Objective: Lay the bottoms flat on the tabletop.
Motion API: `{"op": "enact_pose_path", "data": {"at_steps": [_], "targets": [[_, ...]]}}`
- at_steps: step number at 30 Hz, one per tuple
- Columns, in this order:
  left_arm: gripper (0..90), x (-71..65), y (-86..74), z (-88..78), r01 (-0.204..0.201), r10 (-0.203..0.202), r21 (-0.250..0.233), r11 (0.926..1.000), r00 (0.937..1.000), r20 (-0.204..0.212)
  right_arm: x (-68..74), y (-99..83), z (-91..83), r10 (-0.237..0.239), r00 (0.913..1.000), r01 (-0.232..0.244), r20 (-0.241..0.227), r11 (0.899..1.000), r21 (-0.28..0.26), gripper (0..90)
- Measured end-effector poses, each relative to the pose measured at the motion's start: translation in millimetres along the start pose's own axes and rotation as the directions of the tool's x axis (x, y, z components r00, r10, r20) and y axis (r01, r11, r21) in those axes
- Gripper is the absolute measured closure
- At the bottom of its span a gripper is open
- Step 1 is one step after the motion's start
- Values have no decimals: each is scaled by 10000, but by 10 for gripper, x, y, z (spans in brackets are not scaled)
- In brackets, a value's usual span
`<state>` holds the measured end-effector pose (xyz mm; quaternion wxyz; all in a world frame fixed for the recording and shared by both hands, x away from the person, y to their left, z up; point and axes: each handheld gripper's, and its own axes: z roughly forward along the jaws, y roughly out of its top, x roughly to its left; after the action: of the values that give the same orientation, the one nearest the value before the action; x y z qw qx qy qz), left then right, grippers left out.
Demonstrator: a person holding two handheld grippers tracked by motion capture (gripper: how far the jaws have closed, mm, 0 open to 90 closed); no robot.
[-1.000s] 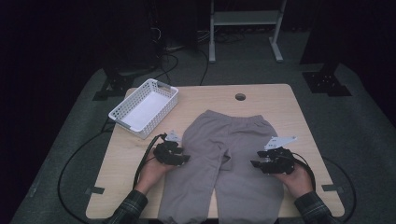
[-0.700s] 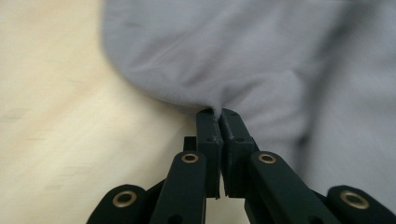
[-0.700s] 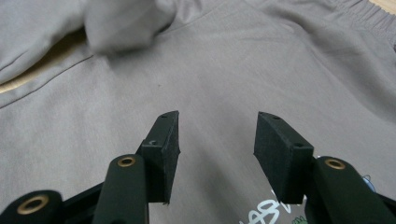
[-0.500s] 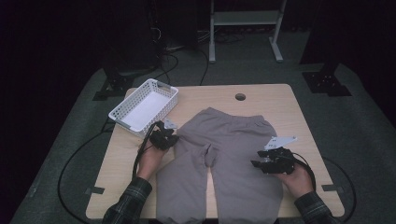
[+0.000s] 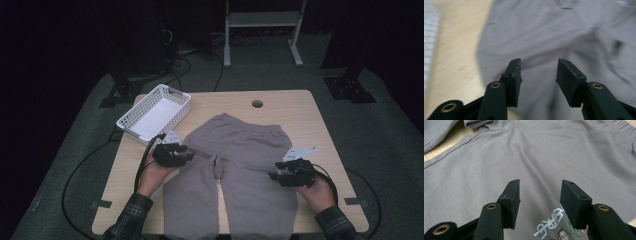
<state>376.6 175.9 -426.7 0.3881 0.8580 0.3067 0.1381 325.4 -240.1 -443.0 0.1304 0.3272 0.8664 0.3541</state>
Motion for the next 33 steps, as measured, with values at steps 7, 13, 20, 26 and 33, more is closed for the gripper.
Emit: {"op": "enact_pose_path", "data": {"at_steps": [7, 13, 20, 26, 33], "targets": [[510, -147, -125, 111, -447, 408, 812, 9957, 9980, 491, 25, 5, 9, -76, 9999, 77, -77, 10000, 12, 491], [798, -202, -170, 211, -755, 650, 1409, 9871, 9949, 774, 28, 6, 17, -90, 9999, 90, -118, 10000, 31, 491], [893, -362, -177, 21, -1033, 864, 1300, 9861, 9878, 1295, 53, 8, 41, -222, 9995, 223, -227, 9997, 53, 491], [892, -548, -249, -191, -1292, 1092, 1021, 9863, 9772, 1819, 130, 35, 69, -429, 9980, 433, -454, 9990, 96, 487], [892, -806, -445, -353, -1590, 1200, 1270, 9791, 9552, 2706, 316, 88, 194, -1035, 9902, 1078, -942, 9933, 409, 477]]}}
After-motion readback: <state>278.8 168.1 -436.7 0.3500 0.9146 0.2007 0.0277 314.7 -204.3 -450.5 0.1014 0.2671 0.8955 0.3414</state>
